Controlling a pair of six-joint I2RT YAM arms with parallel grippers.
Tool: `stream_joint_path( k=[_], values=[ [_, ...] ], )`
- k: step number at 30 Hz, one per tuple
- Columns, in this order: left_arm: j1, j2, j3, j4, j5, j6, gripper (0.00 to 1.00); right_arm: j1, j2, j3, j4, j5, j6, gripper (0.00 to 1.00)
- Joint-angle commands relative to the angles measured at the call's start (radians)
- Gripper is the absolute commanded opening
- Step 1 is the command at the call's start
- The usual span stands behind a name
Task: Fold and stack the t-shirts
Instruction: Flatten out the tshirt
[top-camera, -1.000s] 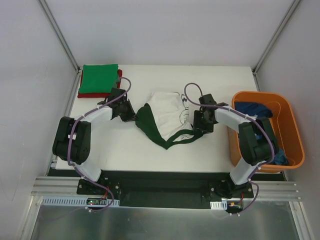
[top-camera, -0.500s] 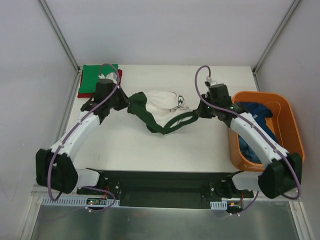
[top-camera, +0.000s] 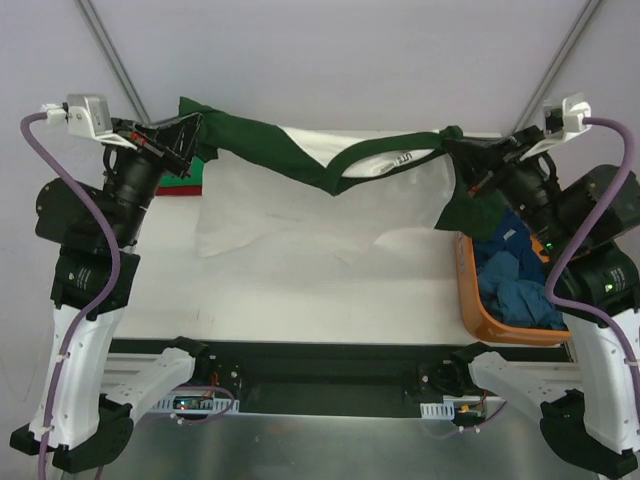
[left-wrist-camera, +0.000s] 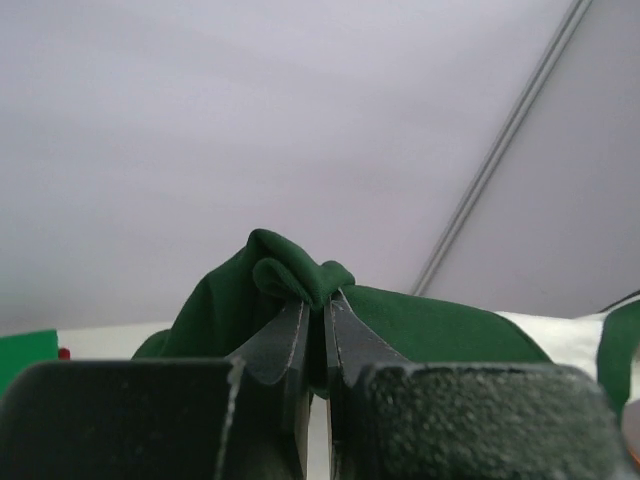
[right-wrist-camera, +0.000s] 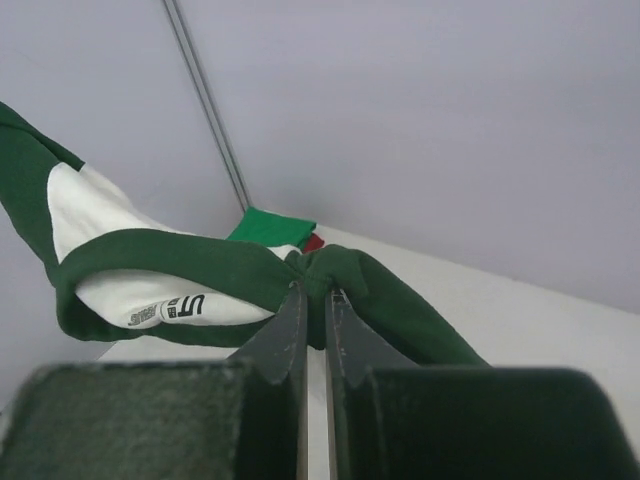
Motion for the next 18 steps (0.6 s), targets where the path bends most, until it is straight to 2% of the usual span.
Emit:
stream_joint_path(
  k=[1,5,6,8,9,10,11,13,14,15,18],
  values=[
    [-0.005,0.160,0.076,0.045,-0.094,0.097,0.00,0.004,0.144,0.110,0.013,0.066,-0.108,0.01],
    [0.011,0.376,0.262,0.041,-0.201,0.187,0.00,-0.018,0.319,0.248,0.016,0.132,-0.182,0.01],
    [0.028,0.427,0.307,0.037,-0.212,0.190,0.00,-0.030,0.409,0.339,0.019,0.135,-0.187,0.01],
    [0.086,0.585,0.464,0.016,-0.130,0.139,0.00,-0.068,0.508,0.454,0.018,0.126,-0.190,0.01],
    [0.148,0.640,0.529,0.002,-0.095,0.109,0.00,-0.079,0.603,0.566,0.030,0.120,-0.199,0.01],
    [0.178,0.753,0.600,-0.014,-0.008,0.082,0.00,-0.096,0.646,0.629,0.039,0.115,-0.205,0.01],
    [0.199,0.806,0.751,-0.030,0.031,0.038,0.00,-0.101,0.686,0.680,0.056,0.111,-0.219,0.01],
    [0.230,0.925,0.887,-0.051,0.111,0.008,0.00,-0.107,0.757,0.768,0.132,0.108,-0.237,0.01],
    [0.232,0.955,1.003,-0.049,0.162,0.002,0.00,-0.105,0.764,0.770,0.172,0.114,-0.237,0.01],
    [0.232,0.976,1.056,-0.049,0.177,0.000,0.00,-0.107,0.761,0.764,0.252,0.111,-0.254,0.01],
    [0.233,0.997,1.131,0.014,0.193,-0.012,0.00,-0.108,0.732,0.744,0.356,0.101,-0.280,0.01]
  ],
)
